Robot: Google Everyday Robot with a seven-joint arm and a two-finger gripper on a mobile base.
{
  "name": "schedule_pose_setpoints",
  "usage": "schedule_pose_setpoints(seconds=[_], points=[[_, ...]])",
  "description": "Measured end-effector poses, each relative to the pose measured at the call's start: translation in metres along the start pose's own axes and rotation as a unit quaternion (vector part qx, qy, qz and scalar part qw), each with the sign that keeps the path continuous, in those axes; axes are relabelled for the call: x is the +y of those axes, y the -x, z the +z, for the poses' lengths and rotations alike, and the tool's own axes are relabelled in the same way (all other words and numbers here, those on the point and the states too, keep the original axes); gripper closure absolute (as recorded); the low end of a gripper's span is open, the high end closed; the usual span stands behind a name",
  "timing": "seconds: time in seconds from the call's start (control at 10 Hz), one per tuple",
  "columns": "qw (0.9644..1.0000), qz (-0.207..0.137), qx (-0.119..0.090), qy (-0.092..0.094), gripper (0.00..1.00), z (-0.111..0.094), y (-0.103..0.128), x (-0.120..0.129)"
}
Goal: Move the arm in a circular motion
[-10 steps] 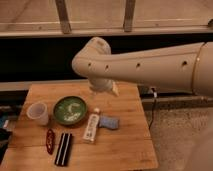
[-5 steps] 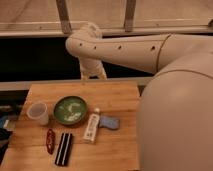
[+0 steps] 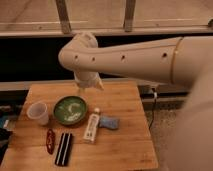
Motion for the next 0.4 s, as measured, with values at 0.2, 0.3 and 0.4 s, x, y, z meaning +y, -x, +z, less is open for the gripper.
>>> schedule_pose_setpoints(seconds=[0.2, 0.3, 0.4], points=[[0.9997, 0.023, -0.004, -0.005, 0.35, -0.014, -0.042, -0.004], [0.9991, 0.040, -0.006, -0.007, 0.35, -0.019, -0.060, -0.009], [0.9981, 0.060, -0.008, -0.010, 0.35, -0.023, -0.073, -0.016]])
